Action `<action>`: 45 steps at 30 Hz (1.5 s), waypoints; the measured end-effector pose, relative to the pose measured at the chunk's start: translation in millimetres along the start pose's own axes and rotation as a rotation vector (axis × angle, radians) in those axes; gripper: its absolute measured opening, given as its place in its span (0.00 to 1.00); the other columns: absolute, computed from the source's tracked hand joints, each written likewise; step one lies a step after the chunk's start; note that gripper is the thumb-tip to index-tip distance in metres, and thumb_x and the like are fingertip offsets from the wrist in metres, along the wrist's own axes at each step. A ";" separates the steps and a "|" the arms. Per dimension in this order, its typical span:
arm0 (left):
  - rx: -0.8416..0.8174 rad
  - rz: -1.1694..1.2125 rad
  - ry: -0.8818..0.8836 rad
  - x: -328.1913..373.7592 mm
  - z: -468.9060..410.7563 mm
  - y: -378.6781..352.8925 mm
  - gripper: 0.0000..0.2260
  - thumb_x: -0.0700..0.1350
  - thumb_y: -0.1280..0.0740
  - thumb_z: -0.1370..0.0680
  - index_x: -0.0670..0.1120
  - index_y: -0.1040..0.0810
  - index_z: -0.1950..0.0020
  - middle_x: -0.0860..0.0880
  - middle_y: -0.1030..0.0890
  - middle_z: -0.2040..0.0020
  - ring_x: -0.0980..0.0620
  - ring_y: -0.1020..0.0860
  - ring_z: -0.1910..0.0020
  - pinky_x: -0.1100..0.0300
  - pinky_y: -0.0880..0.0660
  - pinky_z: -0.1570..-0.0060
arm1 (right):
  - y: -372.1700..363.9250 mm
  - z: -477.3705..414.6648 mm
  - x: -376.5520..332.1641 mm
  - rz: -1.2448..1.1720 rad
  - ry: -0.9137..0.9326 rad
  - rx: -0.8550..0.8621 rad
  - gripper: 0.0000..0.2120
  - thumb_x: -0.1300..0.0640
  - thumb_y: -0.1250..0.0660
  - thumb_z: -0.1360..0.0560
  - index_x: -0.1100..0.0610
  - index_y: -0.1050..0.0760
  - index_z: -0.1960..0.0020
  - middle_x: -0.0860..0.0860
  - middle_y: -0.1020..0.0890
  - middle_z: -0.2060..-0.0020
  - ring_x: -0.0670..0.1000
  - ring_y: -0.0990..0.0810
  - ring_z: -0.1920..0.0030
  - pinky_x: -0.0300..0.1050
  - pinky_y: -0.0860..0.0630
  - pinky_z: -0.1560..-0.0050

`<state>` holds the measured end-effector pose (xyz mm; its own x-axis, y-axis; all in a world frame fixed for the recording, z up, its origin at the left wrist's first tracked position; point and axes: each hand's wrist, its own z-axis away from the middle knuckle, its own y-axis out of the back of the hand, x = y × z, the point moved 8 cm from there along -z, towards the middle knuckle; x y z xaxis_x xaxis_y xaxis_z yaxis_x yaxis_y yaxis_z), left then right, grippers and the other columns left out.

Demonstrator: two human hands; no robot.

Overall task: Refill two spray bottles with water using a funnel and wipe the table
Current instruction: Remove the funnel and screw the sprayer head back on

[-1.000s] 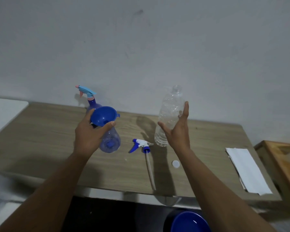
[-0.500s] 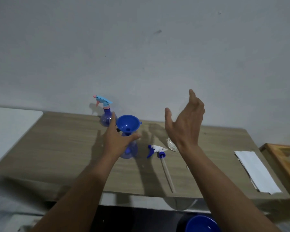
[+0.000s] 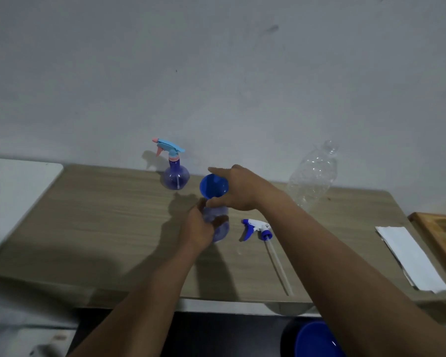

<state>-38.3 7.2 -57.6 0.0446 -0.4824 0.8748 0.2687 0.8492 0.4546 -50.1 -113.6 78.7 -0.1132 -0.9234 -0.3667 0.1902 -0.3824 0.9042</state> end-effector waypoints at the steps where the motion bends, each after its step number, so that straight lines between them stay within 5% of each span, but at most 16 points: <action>1: -0.006 0.015 0.001 -2.4 -3.4 -1.0 0.27 0.54 0.25 0.27 0.45 0.28 0.33 0.53 0.24 0.50 0.55 0.26 0.53 0.61 0.30 0.53 | 2.4 -0.9 1.2 -0.014 -0.004 -0.003 0.45 0.36 0.26 0.31 0.41 0.41 0.20 0.53 0.29 0.32 0.56 0.26 0.36 0.46 0.30 0.44; 7: -0.039 0.077 -0.041 -0.6 -4.8 -3.0 0.15 0.51 0.22 0.29 0.62 0.25 0.49 0.66 0.21 0.60 0.62 0.22 0.56 0.71 0.28 0.62 | 4.4 -4.7 0.0 0.033 -0.021 -0.035 0.39 0.38 0.24 0.33 0.42 0.35 0.26 0.51 0.29 0.40 0.54 0.24 0.48 0.46 0.28 0.51; 10: -0.053 0.098 -0.082 5.7 -2.8 -2.9 0.16 0.52 0.23 0.28 0.66 0.24 0.47 0.68 0.20 0.57 0.65 0.21 0.55 0.67 0.26 0.56 | 10.2 -5.0 2.9 0.025 -0.019 -0.040 0.37 0.39 0.23 0.33 0.42 0.35 0.29 0.51 0.30 0.42 0.55 0.23 0.49 0.47 0.26 0.52; 13: -0.060 0.159 -0.123 11.8 -0.8 -0.9 0.19 0.49 0.23 0.28 0.73 0.25 0.52 0.71 0.19 0.56 0.69 0.21 0.53 0.76 0.28 0.59 | 31.1 -4.5 10.3 -0.129 -0.005 0.026 0.36 0.39 0.25 0.34 0.38 0.35 0.30 0.51 0.29 0.43 0.53 0.23 0.51 0.47 0.26 0.51; 16: -0.054 0.205 -0.122 4.7 -2.0 -3.4 0.17 0.47 0.23 0.29 0.65 0.21 0.47 0.61 0.16 0.53 0.62 0.18 0.51 0.69 0.24 0.54 | 45.4 -4.6 33.3 -0.341 -0.047 0.117 0.30 0.41 0.29 0.36 0.39 0.32 0.35 0.51 0.22 0.45 0.51 0.20 0.54 0.46 0.24 0.55; 20: -0.032 0.190 -0.178 4.9 0.7 -0.5 0.23 0.46 0.22 0.30 0.58 0.21 0.36 0.64 0.17 0.49 0.70 0.21 0.50 0.78 0.28 0.55 | 22.5 -9.7 76.5 -0.499 -0.157 0.194 0.30 0.47 0.24 0.34 0.47 0.35 0.38 0.49 0.21 0.49 0.51 0.19 0.53 0.45 0.22 0.58; 24: -0.033 0.187 -0.212 4.7 -1.7 -1.0 0.26 0.47 0.21 0.30 0.57 0.23 0.33 0.62 0.18 0.44 0.65 0.21 0.45 0.68 0.25 0.46 | -26.4 -25.7 106.3 -0.605 -0.231 0.241 0.31 0.52 0.22 0.34 0.49 0.36 0.38 0.52 0.25 0.47 0.52 0.21 0.54 0.42 0.26 0.62; 28: -0.034 0.173 -0.247 3.4 -3.5 -0.5 0.27 0.50 0.21 0.30 0.58 0.23 0.32 0.63 0.19 0.41 0.67 0.23 0.43 0.67 0.25 0.45 | -61.5 -41.1 127.8 -0.620 -0.286 0.338 0.30 0.49 0.20 0.37 0.47 0.30 0.40 0.53 0.25 0.42 0.51 0.20 0.49 0.44 0.22 0.53; 31: -0.022 0.199 -0.255 4.6 -3.3 1.0 0.26 0.49 0.21 0.30 0.70 0.25 0.39 0.69 0.19 0.45 0.69 0.22 0.44 0.71 0.24 0.50 | -82.5 -51.5 138.1 -0.588 -0.287 0.352 0.28 0.49 0.20 0.34 0.48 0.30 0.40 0.51 0.22 0.44 0.43 0.22 0.53 0.34 0.28 0.59; 36: -0.011 0.204 -0.303 11.7 -0.1 3.4 0.27 0.48 0.21 0.30 0.76 0.27 0.43 0.73 0.21 0.45 0.71 0.23 0.45 0.78 0.28 0.51 | -105.0 -52.0 152.2 -0.401 -0.353 0.314 0.30 0.45 0.22 0.32 0.50 0.32 0.36 0.51 0.25 0.48 0.58 0.25 0.42 0.58 0.23 0.42; 45: -0.042 0.261 -0.272 6.0 -0.9 -1.0 0.26 0.47 0.21 0.30 0.63 0.24 0.36 0.69 0.20 0.44 0.67 0.22 0.43 0.72 0.24 0.47 | -104.5 -37.7 156.2 -0.347 -0.341 0.218 0.33 0.48 0.27 0.24 0.57 0.35 0.25 0.60 0.24 0.32 0.61 0.24 0.35 0.54 0.26 0.37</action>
<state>-37.4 3.3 -53.0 -0.1388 -0.1715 0.9754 0.3216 0.9237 0.2082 -50.9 -219.1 -81.3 -0.4509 -0.6673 -0.5928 -0.1172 -0.6142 0.7804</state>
